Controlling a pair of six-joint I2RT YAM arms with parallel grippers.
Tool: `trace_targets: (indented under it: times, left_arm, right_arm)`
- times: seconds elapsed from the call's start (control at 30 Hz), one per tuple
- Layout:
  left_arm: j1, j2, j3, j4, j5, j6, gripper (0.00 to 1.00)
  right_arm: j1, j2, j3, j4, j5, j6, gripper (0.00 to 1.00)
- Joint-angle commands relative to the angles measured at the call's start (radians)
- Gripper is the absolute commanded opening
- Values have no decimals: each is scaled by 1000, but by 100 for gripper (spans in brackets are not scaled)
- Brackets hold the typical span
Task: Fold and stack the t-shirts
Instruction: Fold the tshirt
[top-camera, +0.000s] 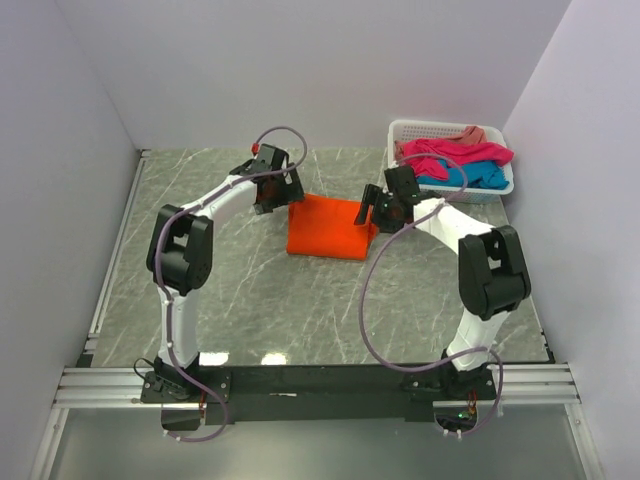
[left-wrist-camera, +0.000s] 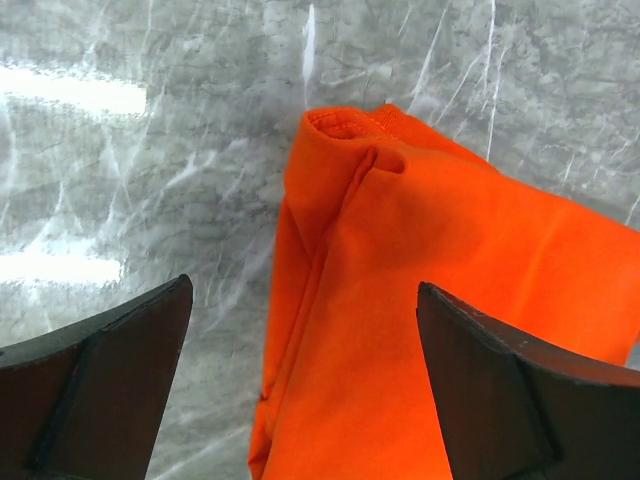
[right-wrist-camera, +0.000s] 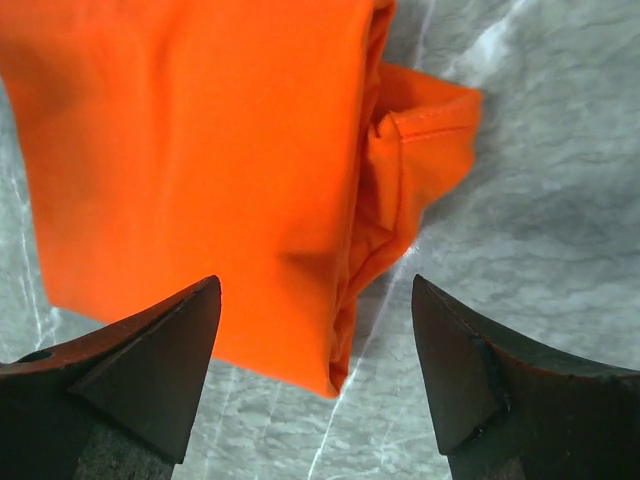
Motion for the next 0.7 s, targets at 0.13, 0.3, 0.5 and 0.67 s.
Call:
trace_targets:
  times: [0.13, 0.3, 0.5, 0.67]
  left_arm:
    - [0, 80, 70, 41, 46, 35, 99]
    - [10, 149, 121, 46, 63, 35, 97]
    - [13, 195, 153, 58, 91, 35, 89]
    - [15, 208, 159, 55, 98, 40, 79]
  right_arm:
    - [37, 135, 144, -15, 24, 1, 74]
    - [40, 197, 201, 0, -23, 12, 55]
    - [40, 220, 222, 56, -156, 6, 29]
    - [42, 179, 211, -13, -33, 9, 37]
